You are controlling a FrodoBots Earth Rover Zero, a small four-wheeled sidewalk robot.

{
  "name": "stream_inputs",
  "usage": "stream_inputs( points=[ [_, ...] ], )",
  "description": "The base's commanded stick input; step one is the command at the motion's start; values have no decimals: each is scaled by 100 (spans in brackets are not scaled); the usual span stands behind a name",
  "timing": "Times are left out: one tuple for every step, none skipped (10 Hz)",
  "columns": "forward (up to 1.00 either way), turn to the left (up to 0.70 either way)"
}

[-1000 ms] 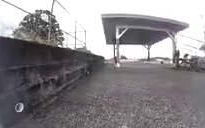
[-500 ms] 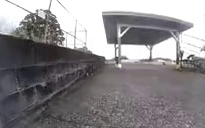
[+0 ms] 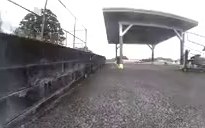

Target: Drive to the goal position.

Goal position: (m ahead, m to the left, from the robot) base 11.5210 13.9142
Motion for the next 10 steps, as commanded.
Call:
stream_inputs(
  points=[
    [85,0],
    [85,0],
    [85,0],
    [85,0],
    [85,0],
    [85,-1],
    [85,-7],
    [85,-20],
    [85,-17],
    [85,0]
  ],
)
